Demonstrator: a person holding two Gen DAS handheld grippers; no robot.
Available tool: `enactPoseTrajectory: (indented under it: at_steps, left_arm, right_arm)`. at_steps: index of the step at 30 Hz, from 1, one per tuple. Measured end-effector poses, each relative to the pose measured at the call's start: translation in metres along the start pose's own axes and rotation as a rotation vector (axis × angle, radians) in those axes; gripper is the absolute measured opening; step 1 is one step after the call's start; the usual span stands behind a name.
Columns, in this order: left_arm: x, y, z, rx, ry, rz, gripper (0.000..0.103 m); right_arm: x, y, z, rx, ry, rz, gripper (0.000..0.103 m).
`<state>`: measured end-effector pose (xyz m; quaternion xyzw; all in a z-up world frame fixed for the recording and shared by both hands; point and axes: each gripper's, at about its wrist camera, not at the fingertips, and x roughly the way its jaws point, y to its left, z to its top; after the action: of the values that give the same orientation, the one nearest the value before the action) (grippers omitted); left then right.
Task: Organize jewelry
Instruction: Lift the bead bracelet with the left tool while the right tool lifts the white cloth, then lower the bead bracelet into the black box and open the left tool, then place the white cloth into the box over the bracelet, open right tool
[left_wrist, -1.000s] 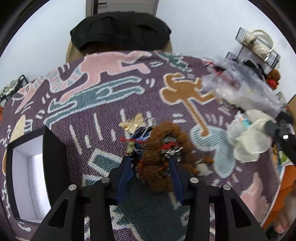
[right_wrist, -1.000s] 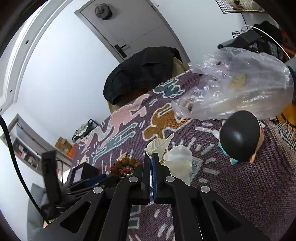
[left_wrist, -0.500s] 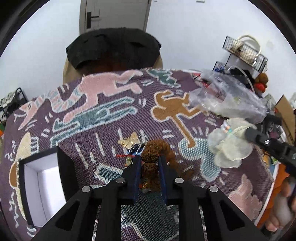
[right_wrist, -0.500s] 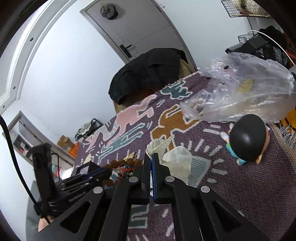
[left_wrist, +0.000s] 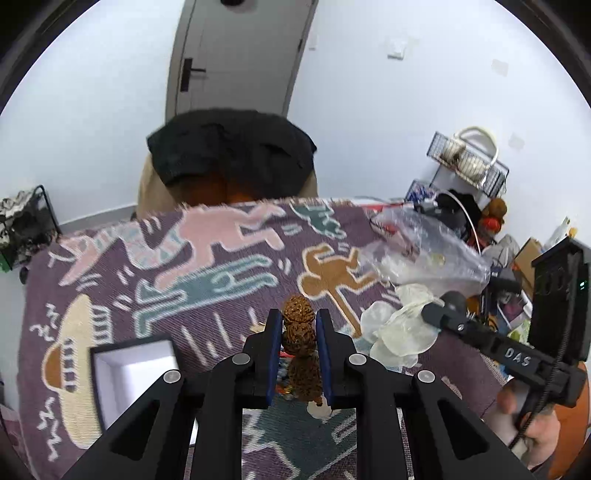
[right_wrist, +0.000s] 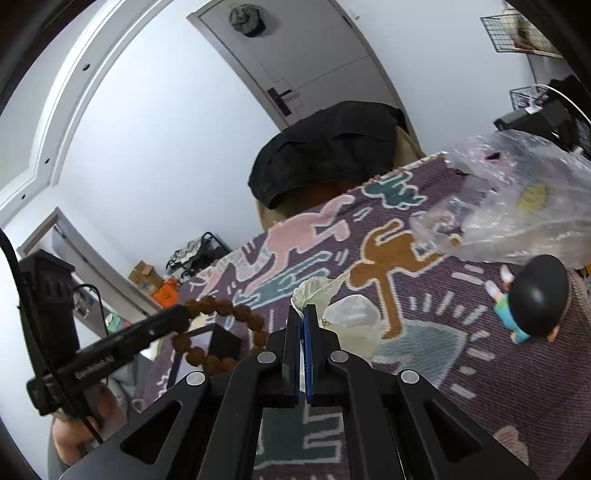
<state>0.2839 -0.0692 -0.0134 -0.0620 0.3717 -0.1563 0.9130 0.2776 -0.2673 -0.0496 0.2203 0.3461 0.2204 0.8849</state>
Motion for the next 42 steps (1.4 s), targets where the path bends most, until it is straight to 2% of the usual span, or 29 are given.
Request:
enactPoseTrajectory:
  at_steps: [8, 17, 21, 24, 25, 26, 27, 29, 30, 39, 41, 42]
  left_arm:
    - [-0.031, 0.044, 0.003, -0.043, -0.044, 0.074, 0.019]
    - [-0.035, 0.095, -0.015, -0.105, -0.029, 0.162, 0.019]
    - [-0.028, 0.113, -0.027, -0.127, 0.006, 0.167, 0.020]
    - [-0.024, 0.125, -0.034, -0.159, 0.024, 0.128, 0.021]
    - [-0.023, 0.128, -0.036, -0.169, 0.034, 0.124, 0.023]
    - [-0.023, 0.130, -0.037, -0.175, 0.043, 0.129, 0.031]
    - [-0.024, 0.134, -0.039, -0.184, 0.048, 0.144, 0.045]
    - [-0.031, 0.140, -0.042, -0.199, 0.023, 0.163, 0.060]
    - [-0.036, 0.144, -0.043, -0.208, 0.007, 0.169, 0.064]
    - [-0.060, 0.173, -0.054, -0.266, -0.016, 0.219, 0.064]
    - [-0.061, 0.176, -0.055, -0.268, -0.014, 0.230, 0.064]
    - [-0.061, 0.177, -0.055, -0.270, -0.015, 0.231, 0.065]
  right_arm:
    - [0.020, 0.036, 0.001, -0.041, 0.017, 0.060, 0.003]
    - [0.050, 0.075, -0.004, -0.101, 0.067, 0.105, 0.003]
    - [0.062, 0.092, -0.005, -0.122, 0.086, 0.121, 0.003]
    - [0.070, 0.105, -0.008, -0.140, 0.101, 0.131, 0.003]
    - [0.073, 0.109, -0.009, -0.147, 0.106, 0.136, 0.003]
    - [0.076, 0.113, -0.011, -0.152, 0.112, 0.142, 0.003]
    - [0.077, 0.116, -0.012, -0.156, 0.118, 0.147, 0.003]
    - [0.083, 0.123, -0.014, -0.164, 0.132, 0.157, 0.003]
    - [0.086, 0.126, -0.016, -0.168, 0.139, 0.162, 0.003]
    - [0.123, 0.163, -0.029, -0.199, 0.240, 0.214, 0.004]
    - [0.132, 0.168, -0.032, -0.202, 0.270, 0.201, 0.013]
    - [0.137, 0.168, -0.033, -0.192, 0.295, 0.202, 0.035]
